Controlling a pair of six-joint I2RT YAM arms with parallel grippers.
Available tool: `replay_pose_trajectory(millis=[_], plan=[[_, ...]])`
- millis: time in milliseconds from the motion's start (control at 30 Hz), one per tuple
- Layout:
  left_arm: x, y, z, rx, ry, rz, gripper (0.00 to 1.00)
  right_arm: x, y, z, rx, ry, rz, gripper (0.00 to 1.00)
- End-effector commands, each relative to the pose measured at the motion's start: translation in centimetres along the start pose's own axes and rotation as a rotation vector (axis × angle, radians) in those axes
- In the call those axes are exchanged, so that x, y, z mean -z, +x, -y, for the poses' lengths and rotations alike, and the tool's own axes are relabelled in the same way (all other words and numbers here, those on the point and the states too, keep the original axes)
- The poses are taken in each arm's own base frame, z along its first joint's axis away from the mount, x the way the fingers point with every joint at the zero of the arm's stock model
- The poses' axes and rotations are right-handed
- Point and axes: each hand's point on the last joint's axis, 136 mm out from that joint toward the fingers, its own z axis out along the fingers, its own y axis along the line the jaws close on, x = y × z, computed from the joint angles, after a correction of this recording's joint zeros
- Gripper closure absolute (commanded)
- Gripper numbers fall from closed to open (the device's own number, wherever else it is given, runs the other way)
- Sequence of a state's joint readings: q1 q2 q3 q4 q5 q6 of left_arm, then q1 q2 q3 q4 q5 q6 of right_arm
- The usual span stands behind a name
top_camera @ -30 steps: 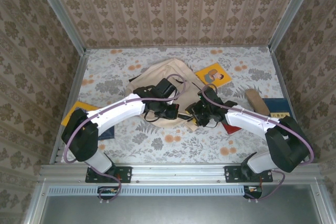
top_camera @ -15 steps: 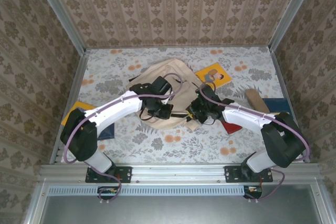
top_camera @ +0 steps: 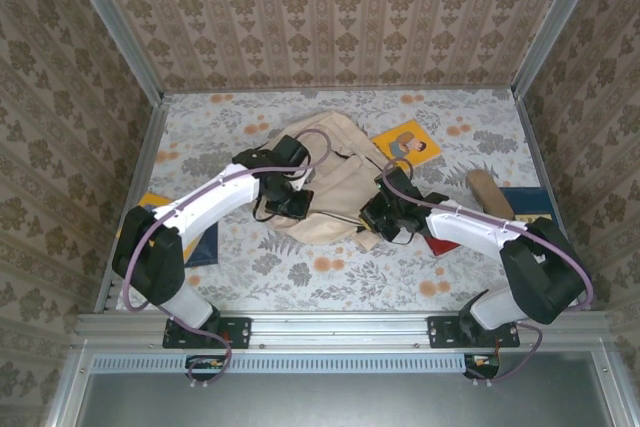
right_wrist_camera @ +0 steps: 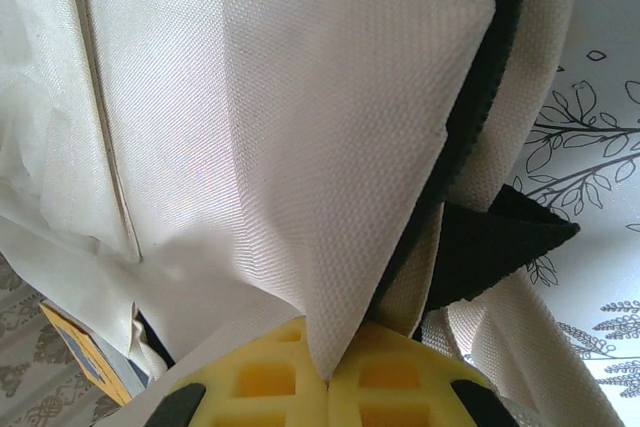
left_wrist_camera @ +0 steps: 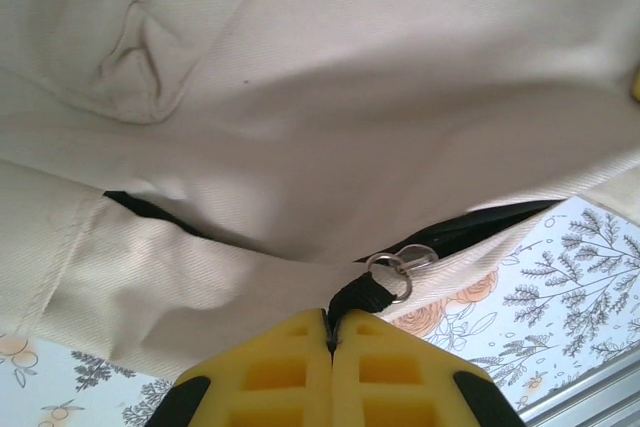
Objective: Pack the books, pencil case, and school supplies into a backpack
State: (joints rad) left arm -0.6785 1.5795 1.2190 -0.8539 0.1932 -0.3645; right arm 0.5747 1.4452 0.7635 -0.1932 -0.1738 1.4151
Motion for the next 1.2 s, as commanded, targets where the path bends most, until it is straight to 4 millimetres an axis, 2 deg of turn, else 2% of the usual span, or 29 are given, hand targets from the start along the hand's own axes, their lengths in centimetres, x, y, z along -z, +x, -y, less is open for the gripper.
replay_pose_trajectory(millis=[0,100,233,433,567,700,833,967,1167], plan=[[-0.6,1.3,-3.1,0.035,-0.100,-0.057,1.00,0.9,-1.0,3.9,0.001,0.140,0.072,1.00],[-1.3,1.9,-4.1,0.054,-0.124,-0.084,1.00,1.3,-1.3,3.2,0.031,0.123,0.091,1.00],[-2.2,2.7,-5.9,0.096,-0.183,-0.123,1.00,2.7,-1.6,0.1,0.097,-0.012,0.122,1.00],[-3.3,2.7,-5.5,0.097,-0.148,-0.139,1.00,3.7,-0.8,-5.1,0.236,-0.197,0.085,1.00],[-3.7,2.6,-5.5,0.089,-0.146,-0.156,1.00,4.3,-0.3,-6.9,0.289,-0.267,0.075,1.00],[-3.8,3.1,-6.5,0.106,-0.176,-0.172,1.00,5.7,-0.3,-8.1,0.346,-0.331,0.106,1.00],[-3.2,3.2,-7.3,0.127,-0.193,-0.159,1.00,7.2,-0.4,-9.3,0.384,-0.386,0.137,1.00],[-2.0,2.6,-7.8,0.152,-0.207,-0.109,1.00,7.8,-0.1,-10.4,0.399,-0.434,0.129,1.00],[1.0,-0.6,-7.7,0.192,-0.151,0.087,1.00,7.2,1.3,-13.0,0.425,-0.501,0.064,1.00]])
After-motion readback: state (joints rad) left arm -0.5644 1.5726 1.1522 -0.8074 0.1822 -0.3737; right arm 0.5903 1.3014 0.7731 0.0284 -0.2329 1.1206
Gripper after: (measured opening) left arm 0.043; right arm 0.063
